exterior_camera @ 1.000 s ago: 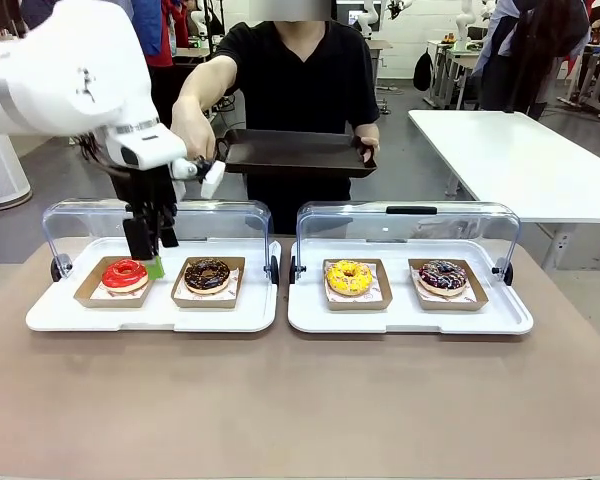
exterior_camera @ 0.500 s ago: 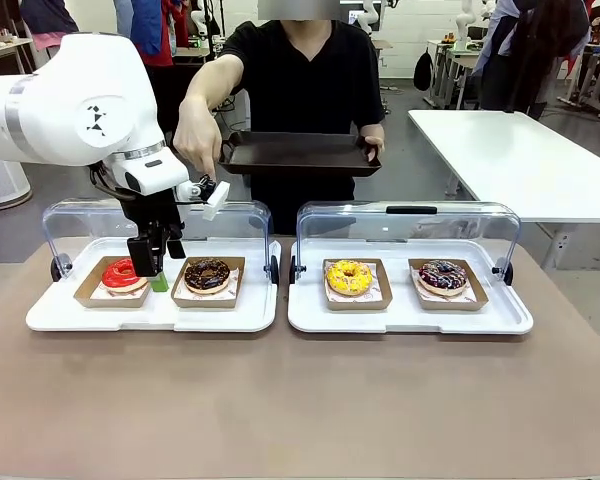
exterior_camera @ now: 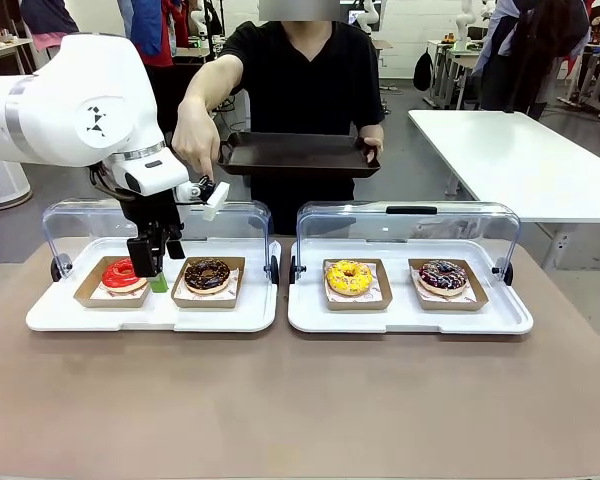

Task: Provide the desired donut to the person.
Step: Pick up and lift the Paper togo box containing the Donut pointed at by the person.

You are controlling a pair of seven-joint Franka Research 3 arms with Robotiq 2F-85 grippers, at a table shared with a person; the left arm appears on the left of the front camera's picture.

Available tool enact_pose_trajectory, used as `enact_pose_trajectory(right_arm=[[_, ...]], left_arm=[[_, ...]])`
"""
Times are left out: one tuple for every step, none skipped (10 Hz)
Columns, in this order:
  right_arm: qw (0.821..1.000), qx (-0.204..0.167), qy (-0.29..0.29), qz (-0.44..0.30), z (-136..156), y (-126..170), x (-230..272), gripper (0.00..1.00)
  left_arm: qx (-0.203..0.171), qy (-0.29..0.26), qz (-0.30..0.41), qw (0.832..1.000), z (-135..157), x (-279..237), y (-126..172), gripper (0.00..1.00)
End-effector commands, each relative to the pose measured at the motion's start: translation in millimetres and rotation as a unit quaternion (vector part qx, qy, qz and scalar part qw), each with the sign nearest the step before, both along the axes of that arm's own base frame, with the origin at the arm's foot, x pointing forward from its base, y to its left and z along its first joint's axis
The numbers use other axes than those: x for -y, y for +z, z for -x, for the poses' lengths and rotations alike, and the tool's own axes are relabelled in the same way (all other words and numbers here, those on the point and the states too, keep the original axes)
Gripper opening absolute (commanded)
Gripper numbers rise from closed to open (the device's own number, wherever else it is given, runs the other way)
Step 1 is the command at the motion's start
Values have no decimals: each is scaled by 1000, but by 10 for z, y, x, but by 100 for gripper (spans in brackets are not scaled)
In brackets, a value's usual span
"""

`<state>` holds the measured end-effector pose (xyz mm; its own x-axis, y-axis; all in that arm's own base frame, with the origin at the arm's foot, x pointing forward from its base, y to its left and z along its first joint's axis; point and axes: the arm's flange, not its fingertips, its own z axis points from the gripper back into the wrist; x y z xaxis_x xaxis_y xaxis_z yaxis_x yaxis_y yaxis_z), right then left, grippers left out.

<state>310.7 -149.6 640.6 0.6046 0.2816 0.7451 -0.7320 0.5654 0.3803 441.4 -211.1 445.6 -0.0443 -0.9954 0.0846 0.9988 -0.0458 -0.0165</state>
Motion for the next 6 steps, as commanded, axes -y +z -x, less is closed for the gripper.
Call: enact_pose_trajectory(right_arm=[[1000,1,4,-6,-4,-4,0,100],[1000,1,4,-6,-4,-4,0,100],[1000,1,4,-6,-4,-4,0,100],[1000,1,4,-6,-4,-4,0,100],[1000,1,4,-6,-4,-4,0,100],[1000,1,4,-6,-4,-4,0,100]], left_arm=[[32,11,-36,999,12,-51,-213,100],[43,11,-50,998,-16,-49,-310,100],[36,4,-63,997,-86,-59,-407,100],[30,2,-63,998,-107,-65,-526,100],[34,5,-66,997,-130,-77,-633,100],[36,11,-67,997,-181,-96,-700,100]])
